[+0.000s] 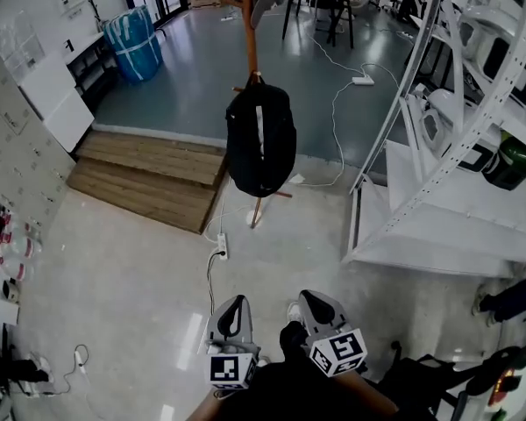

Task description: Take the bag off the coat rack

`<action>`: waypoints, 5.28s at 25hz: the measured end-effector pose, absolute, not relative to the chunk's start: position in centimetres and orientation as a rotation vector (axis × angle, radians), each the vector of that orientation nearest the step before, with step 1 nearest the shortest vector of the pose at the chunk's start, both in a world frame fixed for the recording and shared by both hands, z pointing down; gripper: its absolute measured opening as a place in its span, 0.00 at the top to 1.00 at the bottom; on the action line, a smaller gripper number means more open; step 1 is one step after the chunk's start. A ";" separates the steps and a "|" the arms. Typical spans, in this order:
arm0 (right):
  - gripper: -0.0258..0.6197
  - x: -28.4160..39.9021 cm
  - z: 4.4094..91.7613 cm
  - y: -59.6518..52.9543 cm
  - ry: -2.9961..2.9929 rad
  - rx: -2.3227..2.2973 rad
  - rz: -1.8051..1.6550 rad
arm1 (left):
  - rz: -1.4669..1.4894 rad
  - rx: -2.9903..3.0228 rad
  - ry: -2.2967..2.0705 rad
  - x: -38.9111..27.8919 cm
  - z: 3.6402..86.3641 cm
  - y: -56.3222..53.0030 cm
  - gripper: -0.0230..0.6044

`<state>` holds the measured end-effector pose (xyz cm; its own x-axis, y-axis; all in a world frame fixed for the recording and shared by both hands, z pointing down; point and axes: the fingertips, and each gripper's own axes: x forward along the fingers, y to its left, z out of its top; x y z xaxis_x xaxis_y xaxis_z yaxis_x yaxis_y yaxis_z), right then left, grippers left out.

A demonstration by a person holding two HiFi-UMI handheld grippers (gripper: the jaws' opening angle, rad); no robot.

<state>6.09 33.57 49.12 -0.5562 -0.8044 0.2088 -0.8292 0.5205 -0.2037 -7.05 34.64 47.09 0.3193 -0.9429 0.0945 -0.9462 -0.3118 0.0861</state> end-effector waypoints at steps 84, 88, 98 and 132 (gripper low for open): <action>0.94 4.0 49.4 -31.3 -2.682 1.224 0.353 | 0.137 2.347 -1.800 -10.9 49.5 -28.3 0.88; 0.90 5.2 50.3 -33.3 -2.660 1.229 0.367 | 0.224 2.354 -1.816 -10.9 50.3 -30.0 0.74; 0.71 5.7 51.9 -37.5 -2.618 1.173 0.361 | 0.320 2.294 -1.855 -12.4 52.1 -33.3 0.67; 0.76 5.0 55.8 -41.5 -2.564 1.038 0.364 | 0.439 2.280 -1.764 -12.2 55.0 -37.4 0.77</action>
